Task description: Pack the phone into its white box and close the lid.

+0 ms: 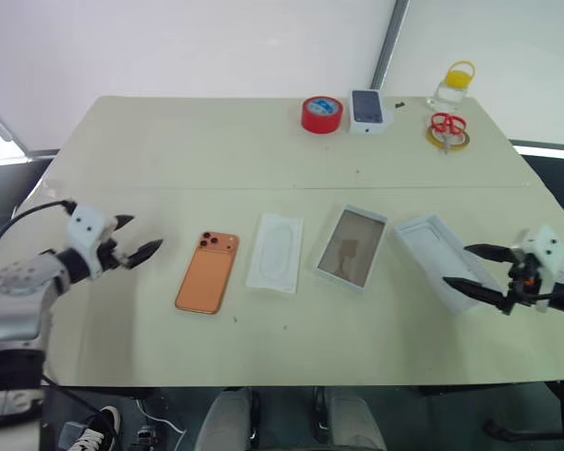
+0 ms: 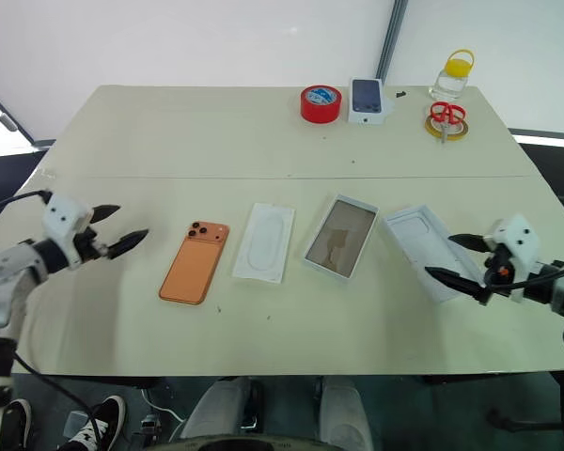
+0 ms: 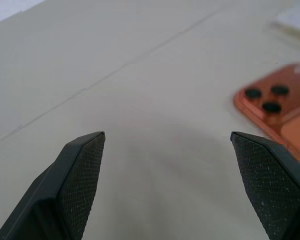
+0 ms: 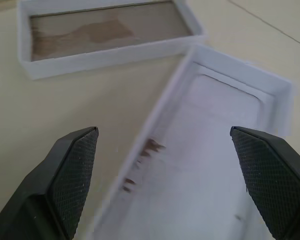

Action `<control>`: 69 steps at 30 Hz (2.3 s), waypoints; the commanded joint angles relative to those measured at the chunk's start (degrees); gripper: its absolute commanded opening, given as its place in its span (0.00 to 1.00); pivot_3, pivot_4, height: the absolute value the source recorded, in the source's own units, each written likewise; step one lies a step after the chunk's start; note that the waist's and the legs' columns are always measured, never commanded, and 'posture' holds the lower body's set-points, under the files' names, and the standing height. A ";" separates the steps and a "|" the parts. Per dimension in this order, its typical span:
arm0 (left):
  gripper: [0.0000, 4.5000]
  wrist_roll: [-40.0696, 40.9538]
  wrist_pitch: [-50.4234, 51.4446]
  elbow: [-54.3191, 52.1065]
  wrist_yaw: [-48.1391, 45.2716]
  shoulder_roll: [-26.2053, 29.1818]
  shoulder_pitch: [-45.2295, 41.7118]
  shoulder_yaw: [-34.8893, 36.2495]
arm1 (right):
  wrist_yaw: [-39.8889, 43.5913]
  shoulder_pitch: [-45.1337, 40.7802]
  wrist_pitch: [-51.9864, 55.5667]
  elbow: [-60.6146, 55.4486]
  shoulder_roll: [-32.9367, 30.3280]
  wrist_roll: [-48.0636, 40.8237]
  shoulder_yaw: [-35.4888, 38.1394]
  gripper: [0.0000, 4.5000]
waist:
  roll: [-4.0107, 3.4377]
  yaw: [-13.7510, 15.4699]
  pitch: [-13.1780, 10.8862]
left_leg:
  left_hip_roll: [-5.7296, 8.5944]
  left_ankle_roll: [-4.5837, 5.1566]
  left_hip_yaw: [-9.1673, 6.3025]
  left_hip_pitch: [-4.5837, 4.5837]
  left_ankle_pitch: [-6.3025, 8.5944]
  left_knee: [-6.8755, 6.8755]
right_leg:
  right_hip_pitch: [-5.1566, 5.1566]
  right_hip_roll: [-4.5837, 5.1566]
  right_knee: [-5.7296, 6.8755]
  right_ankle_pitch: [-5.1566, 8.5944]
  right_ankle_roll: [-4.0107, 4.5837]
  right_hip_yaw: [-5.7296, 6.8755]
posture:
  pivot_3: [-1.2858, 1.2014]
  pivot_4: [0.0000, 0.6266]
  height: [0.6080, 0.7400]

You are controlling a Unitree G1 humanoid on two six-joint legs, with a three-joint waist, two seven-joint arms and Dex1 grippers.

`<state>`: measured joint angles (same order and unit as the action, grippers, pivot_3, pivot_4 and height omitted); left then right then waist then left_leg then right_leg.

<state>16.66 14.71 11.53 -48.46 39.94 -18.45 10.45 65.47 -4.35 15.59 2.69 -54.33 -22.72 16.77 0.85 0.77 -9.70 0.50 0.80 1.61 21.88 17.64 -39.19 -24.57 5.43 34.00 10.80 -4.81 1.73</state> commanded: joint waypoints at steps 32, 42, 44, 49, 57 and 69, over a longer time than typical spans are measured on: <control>0.83 21.85 65.73 -1.50 14.65 -18.50 -19.26 -4.71 | -7.92 -9.21 -1.49 -9.66 8.67 3.45 -11.24 0.99 | 0.17 0.01 -0.09 | -0.07 -0.09 -0.21 -0.05 -0.07 -0.02 | 0.09 -0.30 0.06 0.04 0.07 -0.03 | 0.52 0.24 1.00; 0.01 20.71 63.95 -3.41 18.53 -21.06 -15.96 -2.99 | -9.08 -7.10 -1.26 -12.43 9.38 4.21 -13.13 0.99 | 0.14 -0.06 -0.08 | -0.05 -0.09 -0.21 -0.11 -0.07 -0.02 | 0.12 -0.26 0.06 0.07 0.12 -0.03 | 0.52 0.24 1.00; 0.01 20.99 63.52 -4.73 18.76 -21.12 -15.66 -2.56 | -9.17 -7.23 -1.29 -12.77 9.87 4.49 -14.15 0.99 | 0.14 -0.09 -0.08 | -0.06 -0.09 -0.21 -0.14 -0.07 -0.01 | 0.13 -0.27 0.07 0.08 0.13 -0.04 | 0.52 0.24 1.00; 0.01 20.53 62.41 -6.05 19.31 -19.86 -15.72 -2.08 | -9.62 -8.46 0.12 -14.67 12.90 5.77 -19.47 0.99 | 0.14 -0.17 -0.08 | -0.09 -0.09 -0.21 -0.15 -0.07 -0.01 | 0.12 -0.30 0.08 0.08 0.12 -0.03 | 0.52 0.24 1.00; 0.01 21.10 60.61 -8.19 18.28 -15.59 -16.20 -1.03 | -11.54 -10.59 -1.22 -11.47 14.51 14.96 -27.76 0.99 | 0.16 -0.08 -0.09 | -0.09 -0.11 -0.21 -0.13 -0.07 0.01 | 0.09 -0.30 0.08 0.09 0.14 -0.03 | 0.52 0.24 1.00; 0.00 24.98 60.64 -10.11 21.41 -18.81 -18.55 5.44 | -8.66 -11.67 -2.51 -10.07 13.60 16.97 -29.44 0.01 | 0.18 -0.10 -0.10 | -0.04 -0.12 -0.22 -0.09 -0.09 0.00 | 0.09 -0.26 0.06 0.06 0.11 -0.02 | 0.52 0.24 1.00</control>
<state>40.39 75.52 2.49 -27.45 21.28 -35.63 14.49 56.46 -14.92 14.25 -6.90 -40.97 -5.75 -12.94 1.03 0.67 -9.81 0.47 0.67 1.39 21.80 17.55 -39.19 -24.48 5.17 34.05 10.86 -4.71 1.71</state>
